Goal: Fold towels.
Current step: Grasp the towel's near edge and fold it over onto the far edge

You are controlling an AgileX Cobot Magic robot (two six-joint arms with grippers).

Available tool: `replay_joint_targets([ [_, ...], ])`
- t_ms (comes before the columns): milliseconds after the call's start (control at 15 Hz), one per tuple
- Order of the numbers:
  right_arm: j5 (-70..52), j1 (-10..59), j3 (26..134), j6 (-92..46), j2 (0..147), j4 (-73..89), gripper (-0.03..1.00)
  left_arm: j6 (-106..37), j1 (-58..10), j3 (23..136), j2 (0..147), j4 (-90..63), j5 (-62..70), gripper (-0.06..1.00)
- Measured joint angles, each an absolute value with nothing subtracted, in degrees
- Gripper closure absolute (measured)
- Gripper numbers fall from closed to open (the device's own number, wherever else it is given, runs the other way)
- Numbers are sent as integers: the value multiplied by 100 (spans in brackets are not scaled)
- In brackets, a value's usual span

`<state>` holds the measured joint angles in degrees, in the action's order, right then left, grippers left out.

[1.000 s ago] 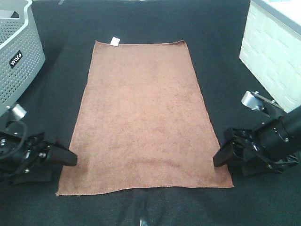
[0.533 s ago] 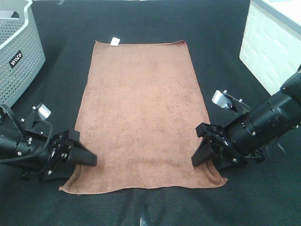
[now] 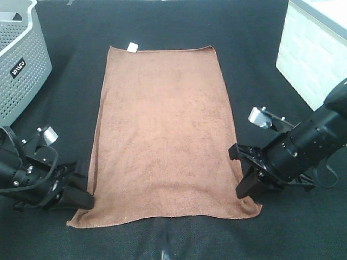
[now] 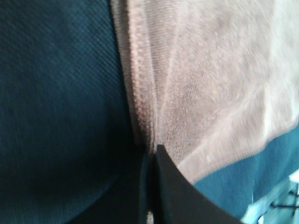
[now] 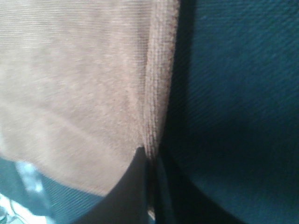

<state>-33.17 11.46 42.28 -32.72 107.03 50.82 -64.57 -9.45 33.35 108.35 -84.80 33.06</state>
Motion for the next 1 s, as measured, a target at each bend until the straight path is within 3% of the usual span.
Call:
replay_joint_targets([
  [267, -3403, 1152, 3518, -3191, 9992, 5076, 97, -5466, -991, 2744, 9694, -7259, 3277, 94],
  [667, -3564, 1152, 2418, -3191, 9001, 5088, 97, -5019, -991, 1845, 8629, -6807, 3375, 94],
  [1000, -3535, 1152, 2504, -3191, 8686, 5025, 97, -4893, -991, 2097, 8434, -6721, 3409, 94],
])
